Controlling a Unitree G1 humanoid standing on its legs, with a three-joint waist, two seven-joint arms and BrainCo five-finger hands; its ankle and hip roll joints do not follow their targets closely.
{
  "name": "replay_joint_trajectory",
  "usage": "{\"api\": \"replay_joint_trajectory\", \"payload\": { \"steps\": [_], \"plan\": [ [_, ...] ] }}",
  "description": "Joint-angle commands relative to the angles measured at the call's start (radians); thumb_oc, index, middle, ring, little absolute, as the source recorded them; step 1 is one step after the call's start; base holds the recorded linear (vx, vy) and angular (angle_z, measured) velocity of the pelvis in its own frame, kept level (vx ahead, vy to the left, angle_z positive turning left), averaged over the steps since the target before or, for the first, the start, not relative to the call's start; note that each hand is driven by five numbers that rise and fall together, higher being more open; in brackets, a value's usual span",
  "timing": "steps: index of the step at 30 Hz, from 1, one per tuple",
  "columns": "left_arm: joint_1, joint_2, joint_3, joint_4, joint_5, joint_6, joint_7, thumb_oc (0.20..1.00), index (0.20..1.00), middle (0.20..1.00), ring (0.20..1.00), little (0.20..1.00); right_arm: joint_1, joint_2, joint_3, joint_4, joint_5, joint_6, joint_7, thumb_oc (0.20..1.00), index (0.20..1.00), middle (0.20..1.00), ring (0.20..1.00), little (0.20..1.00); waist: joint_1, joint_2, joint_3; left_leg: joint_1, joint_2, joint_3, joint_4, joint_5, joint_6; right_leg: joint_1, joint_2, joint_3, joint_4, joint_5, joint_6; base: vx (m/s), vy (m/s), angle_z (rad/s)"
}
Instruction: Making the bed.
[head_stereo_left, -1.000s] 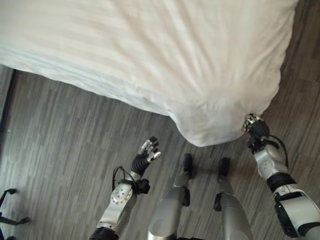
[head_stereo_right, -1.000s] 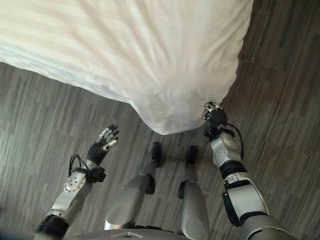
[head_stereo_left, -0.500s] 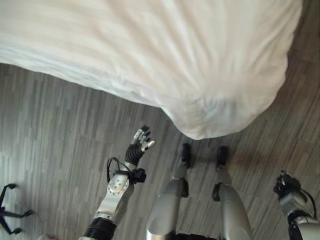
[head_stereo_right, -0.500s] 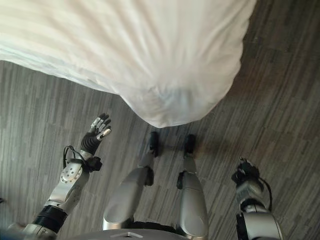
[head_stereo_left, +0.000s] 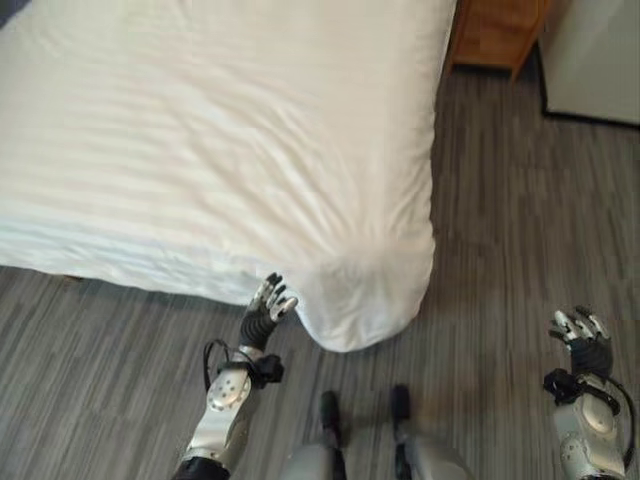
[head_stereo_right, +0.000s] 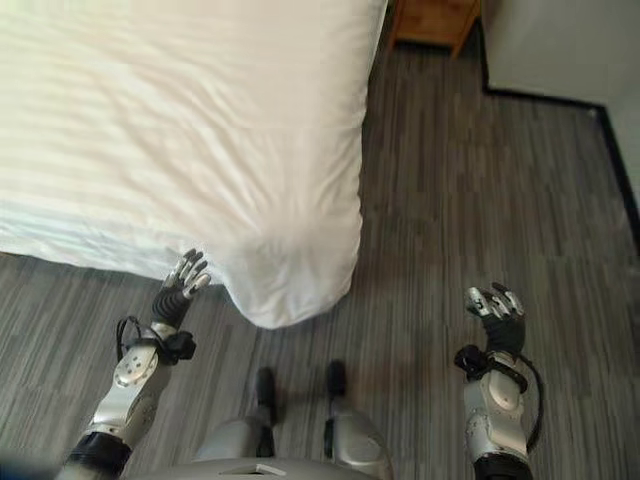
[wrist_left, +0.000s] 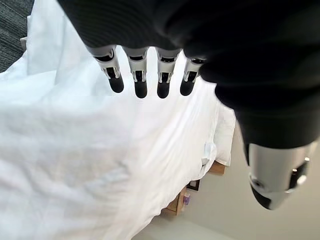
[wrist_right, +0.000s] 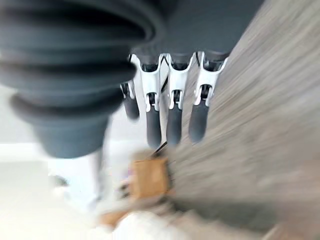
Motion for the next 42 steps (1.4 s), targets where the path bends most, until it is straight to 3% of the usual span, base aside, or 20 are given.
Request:
{"api": "replay_joint_trajectory", "payload": {
  "steps": [1, 6, 8, 9, 10, 12, 13, 15, 16, 21, 24, 25, 26, 27, 28, 29, 30, 32, 35, 42],
  "plan": [
    [-0.023, 0.0, 0.032, 0.033, 0.053, -0.015, -0.03, 1.0, 1.0, 1.0, 1.0, 1.0, 0.001, -0.014, 0.024, -0.026, -0.078, -0.007, 0.04, 1.0, 1.0, 1.0, 1.0, 1.0, 0.023, -0.015, -0.061, 0.026, -0.054, -0.061, 0.012, -0.012, 0.037, 0.005, 0.0, -0.008, 0.104, -0.062, 0.005, 0.05, 0.012, 0.07],
    [0.041, -0.015, 0.048, 0.008, 0.067, -0.002, -0.046, 1.0, 1.0, 1.0, 1.0, 1.0, 0.056, 0.015, 0.07, -0.06, -0.108, 0.015, 0.072, 1.0, 1.0, 1.0, 1.0, 1.0, 0.026, -0.022, -0.103, 0.067, -0.06, -0.064, 0.011, -0.027, 0.045, 0.046, -0.005, -0.018, 0.112, -0.071, 0.008, 0.02, 0.032, 0.13],
    [0.067, -0.01, 0.062, 0.004, 0.076, -0.006, -0.046, 1.0, 1.0, 1.0, 1.0, 1.0, 0.074, 0.018, 0.077, -0.094, -0.112, 0.015, 0.085, 1.0, 1.0, 1.0, 1.0, 1.0, 0.025, -0.019, -0.086, 0.067, -0.055, -0.046, 0.011, -0.028, 0.049, 0.027, -0.005, -0.02, 0.143, -0.066, 0.013, -0.16, 0.038, -0.08],
    [0.052, 0.009, 0.069, 0.024, 0.098, -0.011, -0.047, 1.0, 1.0, 1.0, 1.0, 1.0, 0.092, 0.016, 0.08, -0.132, -0.106, 0.009, 0.099, 1.0, 1.0, 1.0, 1.0, 1.0, 0.003, -0.005, -0.045, 0.05, -0.039, -0.029, 0.011, -0.005, 0.053, -0.053, 0.021, 0.006, 0.273, -0.083, 0.024, -0.23, 0.012, -0.37],
    [0.047, 0.018, 0.073, 0.025, 0.111, -0.012, -0.041, 1.0, 1.0, 1.0, 1.0, 1.0, 0.098, 0.014, 0.085, -0.139, -0.109, 0.009, 0.103, 1.0, 1.0, 1.0, 1.0, 1.0, 0.0, -0.001, -0.034, 0.045, -0.031, -0.023, 0.011, 0.001, 0.052, -0.065, 0.016, 0.002, 0.297, -0.09, 0.029, -0.3, -0.024, -0.45],
    [0.032, 0.035, 0.079, 0.031, 0.13, -0.017, -0.032, 1.0, 1.0, 1.0, 1.0, 1.0, 0.103, 0.018, 0.09, -0.144, -0.117, 0.014, 0.099, 1.0, 1.0, 1.0, 1.0, 1.0, 0.018, 0.02, -0.026, 0.039, 0.0, 0.01, 0.012, 0.008, 0.05, -0.068, -0.064, -0.073, 0.343, -0.107, 0.025, -0.15, -0.074, -0.42],
    [0.031, 0.035, 0.078, 0.032, 0.13, -0.017, -0.032, 1.0, 1.0, 1.0, 1.0, 1.0, 0.103, 0.018, 0.09, -0.144, -0.118, 0.014, 0.098, 1.0, 1.0, 1.0, 1.0, 1.0, 0.017, 0.019, -0.025, 0.041, -0.001, 0.01, 0.012, 0.007, 0.05, -0.068, -0.066, -0.073, 0.347, -0.11, 0.025, -0.1, -0.095, -0.7],
    [-0.009, 0.029, 0.072, 0.038, 0.083, -0.026, -0.026, 1.0, 1.0, 1.0, 1.0, 1.0, 0.086, 0.028, 0.086, -0.144, -0.138, 0.013, 0.062, 1.0, 1.0, 1.0, 1.0, 1.0, 0.03, 0.015, -0.033, 0.035, 0.025, 0.038, 0.014, 0.011, 0.035, -0.027, -0.17, -0.109, 0.322, -0.058, 0.041, -0.17, -0.247, -0.78],
    [-0.016, 0.024, 0.068, 0.04, 0.075, -0.029, -0.021, 1.0, 1.0, 1.0, 1.0, 1.0, 0.08, 0.028, 0.089, -0.147, -0.14, 0.014, 0.057, 1.0, 1.0, 1.0, 1.0, 1.0, 0.031, 0.009, -0.042, 0.027, 0.032, 0.047, 0.017, 0.015, 0.029, -0.011, -0.185, -0.103, 0.304, -0.046, 0.05, -0.13, -0.22, -0.5],
    [-0.029, 0.006, 0.059, 0.061, 0.054, -0.038, 0.0, 1.0, 1.0, 1.0, 1.0, 1.0, 0.052, 0.019, 0.124, -0.179, -0.137, 0.008, 0.053, 1.0, 1.0, 1.0, 1.0, 1.0, 0.045, -0.015, -0.058, -0.01, 0.089, 0.075, 0.027, 0.069, -0.025, 0.056, -0.148, -0.08, 0.126, -0.069, 0.063, -0.17, -0.308, -0.35],
    [-0.038, -0.039, 0.047, 0.105, 0.017, -0.036, 0.006, 1.0, 1.0, 1.0, 1.0, 1.0, 0.035, -0.035, 0.155, -0.242, -0.143, -0.004, 0.071, 1.0, 1.0, 1.0, 1.0, 1.0, 0.044, -0.015, -0.034, -0.061, 0.164, 0.045, 0.123, 0.11, -0.067, 0.089, -0.084, -0.08, 0.1, -0.09, 0.024, -0.2, -0.427, -0.22],
    [-0.04, -0.052, 0.038, 0.103, 0.013, -0.036, 0.01, 1.0, 1.0, 1.0, 1.0, 1.0, 0.019, -0.053, 0.167, -0.241, -0.149, -0.002, 0.077, 1.0, 1.0, 1.0, 1.0, 1.0, 0.06, -0.02, -0.01, -0.076, 0.132, -0.062, 0.187, 0.096, -0.063, 0.092, -0.077, -0.063, 0.099, -0.088, 0.013, -0.16, -0.291, 0.13],
    [-0.04, -0.052, 0.039, 0.103, 0.013, -0.036, 0.01, 1.0, 1.0, 1.0, 1.0, 1.0, 0.018, -0.053, 0.166, -0.24, -0.149, -0.002, 0.078, 1.0, 1.0, 1.0, 1.0, 1.0, 0.058, -0.02, -0.011, -0.08, 0.131, -0.064, 0.188, 0.097, -0.062, 0.09, -0.077, -0.065, 0.098, -0.086, 0.012, -0.11, -0.188, -0.22],
    [-0.041, -0.063, 0.027, 0.095, 0.016, -0.037, 0.011, 1.0, 1.0, 1.0, 1.0, 1.0, -0.002, -0.069, 0.182, -0.229, -0.158, -0.001, 0.077, 1.0, 1.0, 1.0, 1.0, 1.0, 0.072, -0.032, 0.0, -0.092, 0.056, -0.176, 0.249, 0.062, -0.055, 0.085, -0.071, -0.036, 0.095, -0.079, 0.002, -0.07, -0.246, -0.54],
    [-0.04, -0.068, 0.017, 0.081, 0.007, -0.033, -0.01, 1.0, 1.0, 1.0, 1.0, 1.0, 0.001, -0.072, 0.187, -0.228, -0.148, 0.005, 0.096, 1.0, 1.0, 1.0, 1.0, 1.0, 0.071, -0.049, -0.006, -0.086, -0.002, -0.189, 0.253, 0.007, -0.032, 0.088, -0.058, -0.013, 0.071, -0.062, 0.0, -0.07, -0.245, -0.58],
    [-0.04, -0.068, 0.017, 0.081, 0.006, -0.033, -0.01, 1.0, 1.0, 1.0, 1.0, 1.0, 0.001, -0.072, 0.187, -0.228, -0.148, 0.005, 0.097, 1.0, 1.0, 1.0, 1.0, 1.0, 0.073, -0.049, -0.005, -0.084, -0.002, -0.187, 0.254, 0.005, -0.031, 0.09, -0.058, -0.011, 0.07, -0.062, 0.0, -0.07, -0.229, -0.5],
    [-0.022, -0.069, 0.012, 0.062, 0.013, -0.028, -0.035, 1.0, 1.0, 1.0, 1.0, 1.0, 0.017, -0.073, 0.183, -0.224, -0.143, 0.013, 0.125, 1.0, 1.0, 1.0, 1.0, 1.0, 0.077, -0.056, -0.018, -0.077, -0.052, -0.144, 0.259, -0.034, 0.006, 0.088, -0.039, 0.004, 0.062, -0.053, -0.001, -0.05, -0.104, -0.3],
    [-0.004, -0.071, 0.012, 0.05, 0.02, -0.024, -0.039, 1.0, 1.0, 1.0, 1.0, 1.0, 0.032, -0.065, 0.183, -0.225, -0.16, 0.015, 0.127, 1.0, 1.0, 1.0, 1.0, 1.0, 0.085, -0.053, -0.025, -0.073, -0.101, -0.138, 0.27, -0.051, 0.032, 0.076, -0.021, 0.02, 0.073, -0.051, -0.005, -0.05, -0.082, -0.27],
    [0.001, -0.075, -0.006, 0.057, 0.02, -0.014, -0.046, 1.0, 1.0, 1.0, 1.0, 1.0, 0.051, -0.037, 0.188, -0.238, -0.148, 0.017, 0.135, 1.0, 1.0, 1.0, 1.0, 1.0, 0.072, -0.029, -0.042, -0.014, -0.097, -0.133, 0.181, -0.043, 0.059, 0.06, 0.011, 0.023, 0.086, -0.055, -0.006, -0.02, 0.034, -0.21],
    [0.007, -0.04, -0.02, 0.029, 0.06, -0.009, -0.056, 1.0, 1.0, 1.0, 1.0, 1.0, 0.091, -0.013, 0.212, -0.238, -0.101, 0.035, 0.18, 1.0, 1.0, 1.0, 1.0, 1.0, 0.052, -0.028, -0.089, 0.039, -0.106, -0.171, 0.067, -0.006, 0.067, 0.079, 0.019, 0.013, 0.079, -0.073, -0.014, 0.03, 0.03, 0.03]
  ]
}}
